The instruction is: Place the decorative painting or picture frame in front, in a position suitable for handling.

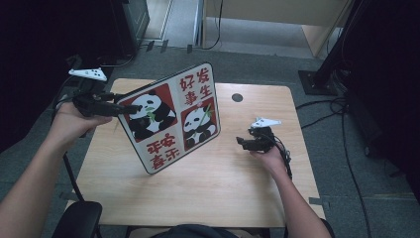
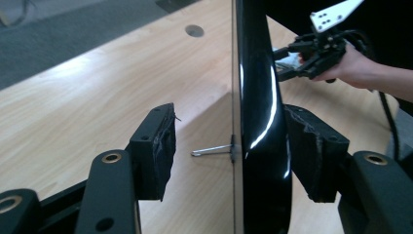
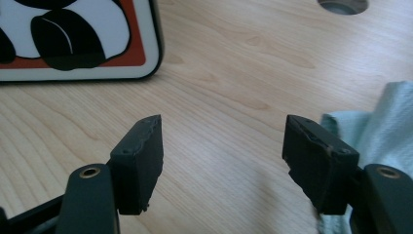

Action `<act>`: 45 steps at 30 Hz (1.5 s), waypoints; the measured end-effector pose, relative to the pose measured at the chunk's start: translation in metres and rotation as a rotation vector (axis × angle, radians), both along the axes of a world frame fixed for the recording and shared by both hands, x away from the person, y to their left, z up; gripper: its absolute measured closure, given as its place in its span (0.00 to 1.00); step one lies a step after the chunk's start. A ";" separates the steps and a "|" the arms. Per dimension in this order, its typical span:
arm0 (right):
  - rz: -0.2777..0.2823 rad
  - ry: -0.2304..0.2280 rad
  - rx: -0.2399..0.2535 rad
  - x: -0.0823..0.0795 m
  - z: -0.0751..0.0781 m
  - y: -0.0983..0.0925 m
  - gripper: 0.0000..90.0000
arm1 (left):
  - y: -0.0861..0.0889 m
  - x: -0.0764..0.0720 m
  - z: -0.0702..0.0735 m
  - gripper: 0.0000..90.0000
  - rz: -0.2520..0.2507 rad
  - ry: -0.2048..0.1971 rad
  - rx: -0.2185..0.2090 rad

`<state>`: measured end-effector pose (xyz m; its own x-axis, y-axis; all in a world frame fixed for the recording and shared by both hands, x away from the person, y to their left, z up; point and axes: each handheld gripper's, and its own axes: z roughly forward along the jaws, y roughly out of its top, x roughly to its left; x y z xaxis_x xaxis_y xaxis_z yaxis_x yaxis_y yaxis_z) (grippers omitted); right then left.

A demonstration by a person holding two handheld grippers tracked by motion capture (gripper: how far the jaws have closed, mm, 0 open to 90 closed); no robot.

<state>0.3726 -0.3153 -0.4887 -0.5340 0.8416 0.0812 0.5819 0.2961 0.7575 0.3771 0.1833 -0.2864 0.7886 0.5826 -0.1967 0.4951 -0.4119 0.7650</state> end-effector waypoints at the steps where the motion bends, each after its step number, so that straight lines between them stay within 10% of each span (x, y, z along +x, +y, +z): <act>1: -0.002 -0.004 -0.003 0.000 0.001 -0.003 0.36 | 0.001 -0.002 -0.001 0.43 0.003 -0.002 0.001; 15: -0.097 -0.034 -0.006 0.001 0.008 -0.044 0.40 | 0.005 -0.014 -0.021 0.42 0.024 -0.003 0.012; 34: -0.151 0.068 -0.031 0.020 -0.018 -0.067 0.46 | 0.002 -0.027 -0.049 0.42 0.052 0.002 0.002; 45: -0.152 -0.034 -0.094 0.012 -0.030 -0.063 0.49 | 0.001 -0.027 -0.059 0.43 0.064 0.001 -0.013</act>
